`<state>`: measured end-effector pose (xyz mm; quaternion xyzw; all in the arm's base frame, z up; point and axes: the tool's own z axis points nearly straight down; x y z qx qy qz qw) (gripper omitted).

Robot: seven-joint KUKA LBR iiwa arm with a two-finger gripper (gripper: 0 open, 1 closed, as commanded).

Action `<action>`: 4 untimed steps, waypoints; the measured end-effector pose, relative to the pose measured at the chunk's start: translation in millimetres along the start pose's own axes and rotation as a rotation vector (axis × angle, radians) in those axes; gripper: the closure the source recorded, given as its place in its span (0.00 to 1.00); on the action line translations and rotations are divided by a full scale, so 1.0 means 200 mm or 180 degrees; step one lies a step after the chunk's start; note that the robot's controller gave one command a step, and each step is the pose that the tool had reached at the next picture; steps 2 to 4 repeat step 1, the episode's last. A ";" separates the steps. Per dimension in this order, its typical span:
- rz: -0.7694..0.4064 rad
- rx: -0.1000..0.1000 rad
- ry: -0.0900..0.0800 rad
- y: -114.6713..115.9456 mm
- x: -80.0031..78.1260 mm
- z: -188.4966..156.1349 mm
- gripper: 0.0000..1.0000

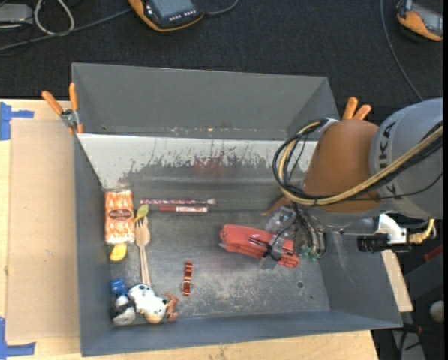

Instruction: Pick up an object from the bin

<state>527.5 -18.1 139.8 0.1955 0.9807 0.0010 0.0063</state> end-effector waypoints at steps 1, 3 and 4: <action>-0.0006 0.0002 0.0007 0.00 0.00 -0.04 1.00; -0.0006 0.0002 0.0007 0.00 0.00 -0.04 1.00; -0.0006 0.0002 0.0007 0.00 0.00 -0.04 1.00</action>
Offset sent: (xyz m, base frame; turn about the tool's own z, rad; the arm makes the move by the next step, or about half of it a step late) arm -0.0007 -0.0001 0.0744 -0.0012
